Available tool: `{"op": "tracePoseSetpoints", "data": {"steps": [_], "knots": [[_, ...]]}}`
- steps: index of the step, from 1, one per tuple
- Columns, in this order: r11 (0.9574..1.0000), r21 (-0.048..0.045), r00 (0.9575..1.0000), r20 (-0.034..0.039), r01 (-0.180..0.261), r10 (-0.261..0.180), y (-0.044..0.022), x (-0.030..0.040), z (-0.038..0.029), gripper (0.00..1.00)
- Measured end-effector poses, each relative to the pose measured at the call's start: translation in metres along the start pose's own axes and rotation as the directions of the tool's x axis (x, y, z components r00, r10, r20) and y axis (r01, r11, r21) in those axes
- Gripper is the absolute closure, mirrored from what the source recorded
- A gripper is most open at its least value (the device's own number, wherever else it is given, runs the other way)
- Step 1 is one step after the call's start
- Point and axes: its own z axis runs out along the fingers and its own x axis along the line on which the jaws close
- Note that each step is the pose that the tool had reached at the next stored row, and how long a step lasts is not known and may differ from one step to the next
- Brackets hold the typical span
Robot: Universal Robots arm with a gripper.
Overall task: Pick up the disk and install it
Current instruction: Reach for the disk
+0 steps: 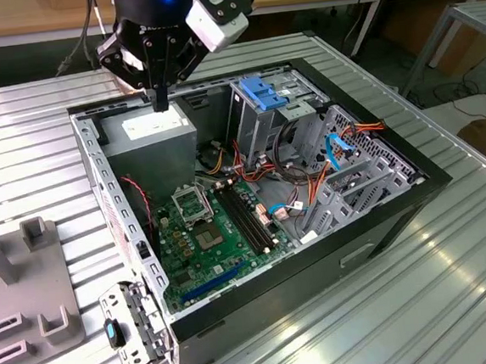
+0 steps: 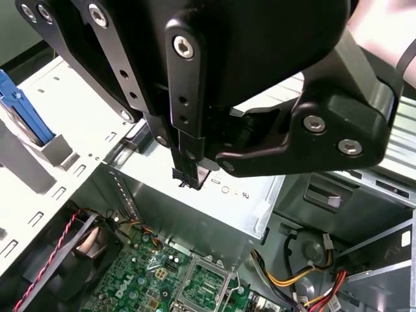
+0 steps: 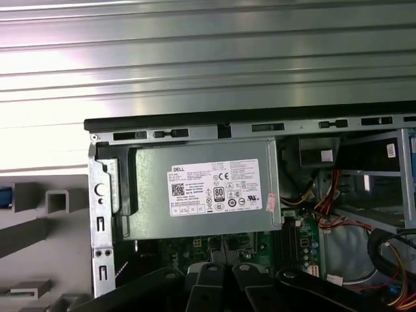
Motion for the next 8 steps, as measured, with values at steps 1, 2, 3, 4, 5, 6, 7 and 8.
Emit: {"op": "tracePoseSetpoints", "data": {"steps": [1, 2, 3, 4, 5, 6, 7, 8], "knots": [[1.0000, -0.0001, 1.0000, 0.0000, 0.000, 0.000, -0.0002, 0.0025, 0.0000, 0.89], [1.0000, 0.0000, 1.0000, 0.0000, 0.000, 0.000, -0.0003, 0.0046, -0.0001, 0.89], [1.0000, 0.0000, 1.0000, 0.0000, 0.000, 0.000, -0.0004, 0.0056, -0.0001, 0.89], [1.0000, 0.0000, 1.0000, 0.0001, 0.000, 0.000, -0.0005, 0.0066, -0.0001, 0.89], [1.0000, 0.0000, 1.0000, 0.0000, 0.000, 0.000, -0.0006, 0.0084, -0.0002, 0.89], [1.0000, 0.0000, 1.0000, 0.0000, 0.000, 0.000, -0.0008, 0.0110, -0.0003, 0.89], [1.0000, 0.0000, 1.0000, 0.0000, 0.000, 0.000, -0.0010, 0.0125, -0.0003, 0.89], [1.0000, 0.0000, 1.0000, 0.0000, 0.000, 0.000, -0.0010, 0.0135, -0.0003, 0.89]]}}
